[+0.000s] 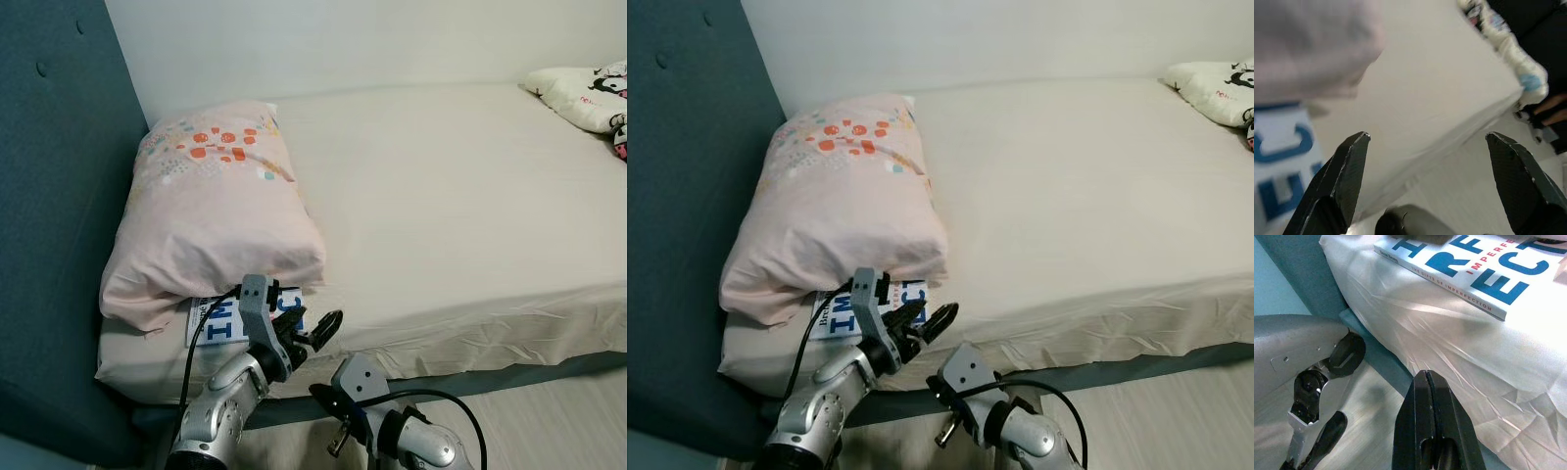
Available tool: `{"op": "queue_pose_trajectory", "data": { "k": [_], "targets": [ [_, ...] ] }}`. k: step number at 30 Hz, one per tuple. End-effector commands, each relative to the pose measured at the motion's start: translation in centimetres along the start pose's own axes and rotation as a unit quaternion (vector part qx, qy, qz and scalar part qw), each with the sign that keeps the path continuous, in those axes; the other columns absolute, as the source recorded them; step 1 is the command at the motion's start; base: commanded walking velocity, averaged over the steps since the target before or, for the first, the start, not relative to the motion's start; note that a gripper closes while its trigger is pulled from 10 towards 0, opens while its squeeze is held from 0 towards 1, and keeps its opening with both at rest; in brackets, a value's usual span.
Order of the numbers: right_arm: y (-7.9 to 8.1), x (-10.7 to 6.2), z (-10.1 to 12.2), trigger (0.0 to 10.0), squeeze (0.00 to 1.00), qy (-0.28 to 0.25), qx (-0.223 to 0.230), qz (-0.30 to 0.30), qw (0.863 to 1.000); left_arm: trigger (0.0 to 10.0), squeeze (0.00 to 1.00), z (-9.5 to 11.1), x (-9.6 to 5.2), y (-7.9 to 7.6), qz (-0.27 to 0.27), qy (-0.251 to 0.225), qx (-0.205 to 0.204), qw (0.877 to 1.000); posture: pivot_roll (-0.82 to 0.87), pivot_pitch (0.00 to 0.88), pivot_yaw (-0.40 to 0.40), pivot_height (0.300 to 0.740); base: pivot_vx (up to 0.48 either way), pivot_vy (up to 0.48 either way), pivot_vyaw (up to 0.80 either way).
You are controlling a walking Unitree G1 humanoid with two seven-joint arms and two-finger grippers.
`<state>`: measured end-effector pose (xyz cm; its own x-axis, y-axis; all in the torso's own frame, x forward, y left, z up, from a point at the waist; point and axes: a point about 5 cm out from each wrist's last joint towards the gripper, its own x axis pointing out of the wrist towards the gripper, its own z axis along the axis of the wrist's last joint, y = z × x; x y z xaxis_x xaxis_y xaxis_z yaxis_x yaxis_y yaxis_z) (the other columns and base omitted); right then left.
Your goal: Clean up the room
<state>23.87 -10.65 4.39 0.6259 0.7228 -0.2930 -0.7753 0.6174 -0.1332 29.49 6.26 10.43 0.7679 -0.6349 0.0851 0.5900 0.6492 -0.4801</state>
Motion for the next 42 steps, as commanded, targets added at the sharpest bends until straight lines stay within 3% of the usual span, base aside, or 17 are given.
{"op": "queue_pose_trajectory", "data": {
  "k": [1, 5, 6, 8, 9, 10, 12, 13, 15, 22, 26, 30, 33, 42],
  "targets": [
    [0.4, 0.0, -0.1, 10.0, 0.00, 0.005, -0.001, 0.009, 1.000, 10.0, 0.00, -1.7, 0.0, -1.6, -0.010, -0.006, -0.042, 0.999, -0.01, 0.207, -0.021, 0.525, 0.000, 0.000, 0.00],
    [0.2, 0.1, -0.1, 10.0, 0.00, 0.005, -0.003, 0.009, 1.000, 10.0, 0.00, -1.3, -0.1, -0.3, 0.034, -0.012, -0.026, 0.999, -0.01, 0.206, -0.022, 0.525, 0.000, 0.000, 0.00],
    [0.2, 0.2, 0.0, 10.0, 0.00, 0.004, -0.003, 0.008, 1.000, 10.0, 0.00, -1.2, -1.0, 2.3, 0.109, 0.007, 0.014, 0.994, -0.01, 0.206, -0.022, 0.525, 0.000, 0.000, 0.00],
    [0.2, 0.2, 0.0, 10.0, 0.00, 0.004, -0.003, 0.008, 1.000, 10.0, 0.00, -1.2, -1.0, 2.3, 0.109, 0.007, 0.014, 0.994, -0.01, 0.206, -0.022, 0.525, 0.000, 0.000, 0.00],
    [0.1, 0.3, 0.2, 10.0, 0.00, 0.002, -0.004, 0.008, 1.000, 10.0, 0.00, -1.2, -2.0, 4.9, 0.180, 0.035, 0.057, 0.981, -0.01, 0.213, -0.023, 0.525, 0.000, 0.000, 0.00],
    [0.1, 0.3, 0.2, 10.0, 0.00, 0.002, -0.004, 0.008, 1.000, 10.0, 0.00, -1.2, -2.0, 4.9, 0.180, 0.035, 0.057, 0.981, -0.01, 0.213, -0.023, 0.525, 0.000, 0.000, 0.00],
    [0.1, 0.3, 0.3, 10.0, 0.00, 0.000, -0.005, 0.010, 1.000, 10.0, 0.00, -0.7, -2.9, 7.1, 0.235, 0.048, 0.089, 0.967, -0.01, 0.219, -0.023, 0.525, 0.000, 0.000, 0.00],
    [0.1, 0.3, 0.3, 10.0, 0.00, 0.000, -0.005, 0.010, 1.000, 10.0, 0.00, -0.7, -2.9, 7.1, 0.235, 0.048, 0.089, 0.967, -0.01, 0.219, -0.023, 0.525, 0.000, 0.000, 0.00],
    [0.1, 0.3, 0.5, 10.0, 0.00, -0.002, -0.005, 0.010, 1.000, 10.0, 0.00, 0.8, -3.3, 8.5, 0.257, 0.026, 0.083, 0.962, -0.02, 0.229, -0.023, 0.525, 0.000, 0.000, 0.00],
    [0.0, 0.1, 0.6, 10.0, 0.00, -0.002, -0.002, 0.006, 1.000, 10.0, 0.00, 3.7, -3.9, 10.6, 0.262, -0.004, 0.082, 0.962, -0.03, 0.239, -0.019, 0.525, 0.000, 0.000, 0.00],
    [-0.1, -0.2, 0.5, 10.0, 0.00, 0.001, -0.001, 0.004, 1.000, 10.0, 0.00, 4.4, -5.3, 12.5, 0.271, 0.040, 0.119, 0.954, -0.04, 0.247, -0.019, 0.525, 0.000, 0.000, 0.00],
    [-0.1, -0.3, 0.4, 10.0, 0.00, 0.001, -0.001, 0.003, 1.000, 10.0, 0.00, 4.3, -5.8, 13.1, 0.276, 0.051, 0.107, 0.954, -0.04, 0.247, -0.021, 0.525, 0.000, 0.000, 0.00],
    [-0.2, -0.4, 0.4, 10.0, 0.00, 0.003, 0.001, 0.002, 1.000, 10.0, 0.00, 4.1, -7.1, 14.1, 0.282, 0.072, 0.091, 0.952, -0.04, 0.249, -0.024, 0.525, 0.000, 0.000, 0.00],
    [-0.5, -0.5, 0.5, 10.0, 0.00, 0.005, 0.005, -0.002, 1.000, 10.0, 0.00, 4.3, -8.6, 15.1, 0.280, 0.066, 0.030, 0.957, -0.04, 0.248, -0.028, 0.525, 0.000, 0.000, 0.00]
  ]
}}
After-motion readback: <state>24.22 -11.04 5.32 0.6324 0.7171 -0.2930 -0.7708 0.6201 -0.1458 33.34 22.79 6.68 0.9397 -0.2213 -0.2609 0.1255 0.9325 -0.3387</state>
